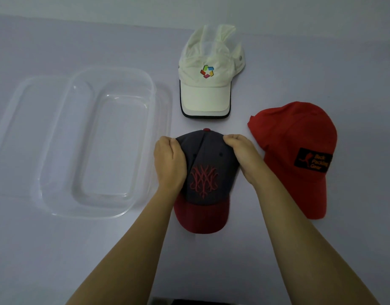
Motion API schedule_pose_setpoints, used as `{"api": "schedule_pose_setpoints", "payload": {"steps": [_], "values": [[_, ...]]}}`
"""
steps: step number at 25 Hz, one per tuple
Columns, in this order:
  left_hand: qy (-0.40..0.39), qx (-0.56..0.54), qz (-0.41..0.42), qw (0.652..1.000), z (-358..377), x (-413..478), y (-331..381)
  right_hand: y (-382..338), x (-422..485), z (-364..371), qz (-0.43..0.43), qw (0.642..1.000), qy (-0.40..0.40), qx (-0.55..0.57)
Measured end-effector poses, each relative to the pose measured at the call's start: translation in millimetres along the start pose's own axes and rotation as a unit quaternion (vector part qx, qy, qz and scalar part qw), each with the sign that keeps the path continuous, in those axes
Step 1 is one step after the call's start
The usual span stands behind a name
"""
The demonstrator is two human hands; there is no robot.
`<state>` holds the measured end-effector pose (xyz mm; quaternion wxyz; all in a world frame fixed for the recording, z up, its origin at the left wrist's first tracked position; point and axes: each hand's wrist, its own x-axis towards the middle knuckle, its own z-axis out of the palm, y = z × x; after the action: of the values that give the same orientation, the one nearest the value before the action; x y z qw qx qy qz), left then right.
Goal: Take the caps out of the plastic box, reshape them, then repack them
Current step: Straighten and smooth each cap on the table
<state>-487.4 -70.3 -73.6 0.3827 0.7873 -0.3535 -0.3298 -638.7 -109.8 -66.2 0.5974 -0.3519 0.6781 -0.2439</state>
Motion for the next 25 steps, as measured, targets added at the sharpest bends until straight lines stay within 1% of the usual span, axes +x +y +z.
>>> {"api": "schedule_pose_setpoints", "payload": {"steps": [5,9,12,13,15,17,19,20,21,22,23,25], "values": [[-0.004,-0.030,-0.025,0.999,-1.6,2.5,3.3,6.9,-7.4,4.4,-0.028,0.999,0.015,-0.035],[-0.021,-0.019,-0.045,0.999,-4.2,3.5,8.4,5.4,-9.0,9.2,-0.040,0.999,0.023,-0.028],[-0.054,-0.033,-0.079,0.995,-9.7,0.8,19.1,6.5,-16.4,6.4,-0.104,0.991,0.044,-0.069],[-0.061,-0.030,-0.066,0.996,-11.5,-2.5,23.5,7.1,-22.7,3.9,-0.142,0.985,0.062,-0.073],[-0.062,0.007,0.010,0.998,-12.8,-11.2,32.0,7.8,-41.6,-3.9,-0.226,0.969,0.088,-0.046],[-0.044,0.056,0.116,0.991,-10.7,-25.6,43.1,13.2,-65.1,-18.9,-0.294,0.948,0.118,-0.032],[-0.035,0.063,0.229,0.971,-4.0,-44.1,52.4,28.6,-87.0,-43.8,-0.328,0.929,0.165,-0.055],[-0.046,0.057,0.277,0.958,1.1,-54.5,54.2,40.6,-95.0,-58.2,-0.328,0.922,0.193,-0.068],[-0.076,0.054,0.315,0.945,8.6,-66.5,54.8,54.3,-102.2,-73.8,-0.315,0.918,0.225,-0.082],[-0.124,0.058,0.340,0.930,17.4,-79.6,52.6,71.4,-106.0,-89.2,-0.290,0.918,0.253,-0.098],[-0.185,0.072,0.351,0.915,26.5,-92.3,48.7,89.3,-107.2,-103.6,-0.257,0.922,0.268,-0.107],[-0.307,0.127,0.336,0.881,46.8,-114.8,34.3,121.5,-105.1,-124.6,-0.183,0.944,0.253,-0.111]]}}
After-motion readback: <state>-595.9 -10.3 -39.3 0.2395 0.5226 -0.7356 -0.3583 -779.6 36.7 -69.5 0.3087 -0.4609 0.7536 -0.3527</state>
